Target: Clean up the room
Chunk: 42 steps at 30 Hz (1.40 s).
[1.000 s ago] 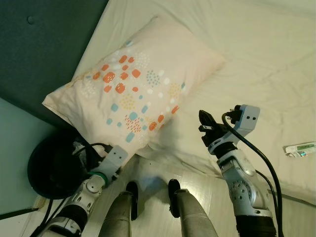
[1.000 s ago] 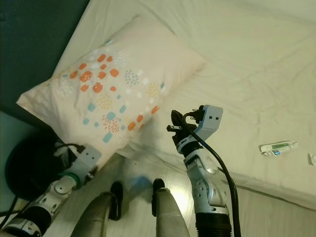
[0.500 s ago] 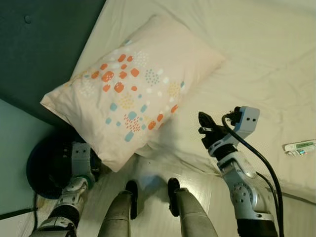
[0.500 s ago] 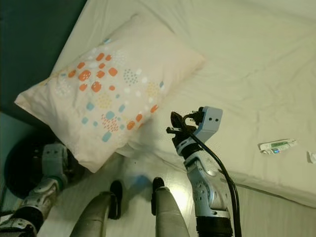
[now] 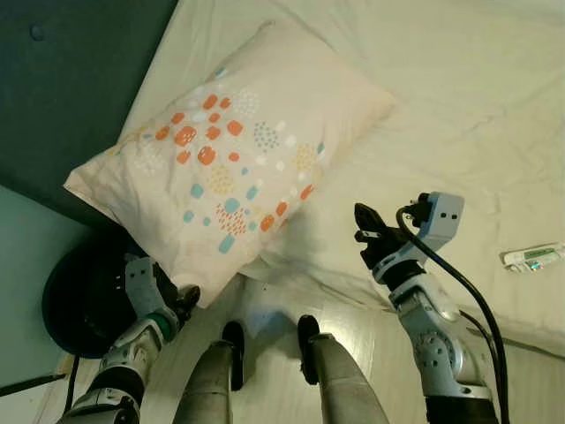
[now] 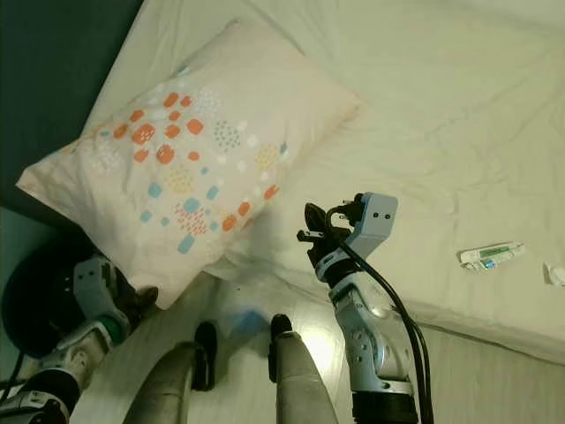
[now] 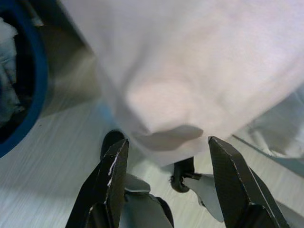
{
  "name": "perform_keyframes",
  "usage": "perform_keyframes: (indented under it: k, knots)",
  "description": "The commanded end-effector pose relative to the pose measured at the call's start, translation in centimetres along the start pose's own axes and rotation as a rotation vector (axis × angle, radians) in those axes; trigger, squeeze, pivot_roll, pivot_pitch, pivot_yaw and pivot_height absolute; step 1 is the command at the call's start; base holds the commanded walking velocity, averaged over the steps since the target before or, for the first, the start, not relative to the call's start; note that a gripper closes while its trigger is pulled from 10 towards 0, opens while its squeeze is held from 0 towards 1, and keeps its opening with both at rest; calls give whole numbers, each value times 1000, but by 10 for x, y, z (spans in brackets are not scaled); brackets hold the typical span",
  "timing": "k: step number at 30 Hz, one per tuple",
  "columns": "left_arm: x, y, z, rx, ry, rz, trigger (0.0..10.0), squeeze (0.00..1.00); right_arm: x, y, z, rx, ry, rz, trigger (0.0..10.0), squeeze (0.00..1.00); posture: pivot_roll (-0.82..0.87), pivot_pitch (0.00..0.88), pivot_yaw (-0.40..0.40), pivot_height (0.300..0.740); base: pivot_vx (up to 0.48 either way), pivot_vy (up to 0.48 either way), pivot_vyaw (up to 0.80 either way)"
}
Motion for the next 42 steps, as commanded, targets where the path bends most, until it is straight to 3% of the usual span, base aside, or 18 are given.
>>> perform_keyframes:
  k: [1, 7, 8, 12, 16, 17, 18, 19, 20, 21, 22, 23, 28, 33, 37, 38, 39, 42]
  knots:
    - [5, -22, 4, -9, -9, 59, 10000, 0, 7, -8, -4, -17, -23, 32, 10000, 0, -144, 505, 51, 740, 0, 0, 0]
    - [2, -21, -7, 26, -61, 65, 10000, 0, 9, -8, -3, -17, -23, 36, 10000, 0, -151, 510, 48, 740, 0, 0, 0]
    - [-2, -20, -20, 30, -117, 68, 10000, 0, 10, -7, -3, -14, -26, 35, 10000, 0, -175, 517, 46, 740, 0, 0, 0]
    - [-4, -20, -34, 37, -179, 77, 10000, 0, 10, -5, -4, -11, -29, 33, 10000, 0, -179, 516, 47, 740, 0, 0, 0]
    - [-6, -18, -36, -22, -167, 67, 10000, 0, 11, -4, -4, -9, -33, 30, 10000, 0, -184, 511, 54, 740, 0, 0, 0]
    - [-6, -15, -29, -117, -101, 55, 10000, 0, 12, -3, -4, -9, -36, 27, 10000, 0, -178, 508, 59, 740, 0, 0, 0]
    - [-6, -15, -29, -117, -101, 55, 10000, 0, 12, -3, -4, -9, -36, 27, 10000, 0, -178, 508, 59, 740, 0, 0, 0]
    - [-6, -9, -15, -215, 2, 36, 10000, 0, 12, -3, -5, -10, -38, 25, 10000, 0, -173, 506, 63, 740, 0, 0, 0]
    - [-6, -9, -15, -215, 2, 36, 10000, 0, 12, -3, -5, -10, -38, 25, 10000, 0, -173, 506, 63, 740, 0, 0, 0]
    - [-3, -1, 0, -257, 106, 2, 10000, 0, 13, -3, -5, -10, -41, 25, 10000, 0, -172, 506, 65, 740, 0, 0, 0]
    - [-3, -1, 0, -257, 106, 2, 10000, 0, 13, -3, -5, -10, -41, 25, 10000, 0, -172, 506, 65, 740, 0, 0, 0]
    - [0, 7, 15, -303, 201, -31, 10000, 0, 13, -4, -5, -11, -43, 25, 10000, 0, -172, 506, 65, 740, 0, 0, 0]
    - [9, 19, 37, -361, 337, -88, 10000, 0, 14, -5, -5, -13, -44, 29, 10000, 0, -172, 506, 65, 740, 0, 0, 0]
    - [11, 20, 44, -309, 360, -89, 10000, 0, 14, -5, -5, -13, -43, 32, 10000, 0, -170, 510, 63, 740, 0, 0, 0]
    - [3, -2, 24, 2, 186, 8, 10000, 0, 16, -4, -4, -11, -41, 40, 10000, 0, -192, 529, 49, 740, 0, 0, 0]
    - [3, -2, 24, 2, 186, 8, 10000, 0, 16, -4, -4, -11, -41, 40, 10000, 0, -192, 529, 49, 740, 0, 0, 0]
    - [1, -5, 16, 92, 137, 10, 10000, 0, 18, -5, -3, -10, -40, 46, 10000, 0, -203, 537, 44, 740, 0, 0, 0]
    - [0, -4, 15, 106, 136, 3, 10000, 0, 20, -5, -3, -8, -40, 50, 10000, 0, -207, 540, 43, 740, 0, 0, 0]
Point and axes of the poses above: a point about 5 cm out from each wrist's last joint towards the gripper, its own x axis pointing back from the gripper into the wrist, its own y axis along the axis of the wrist's last joint, z = x × y, the point moved 4 cm from there along -x, pointing out of the wrist towards the gripper, and after that the axes turned 4 degrees about x, right-handed, at the moved point
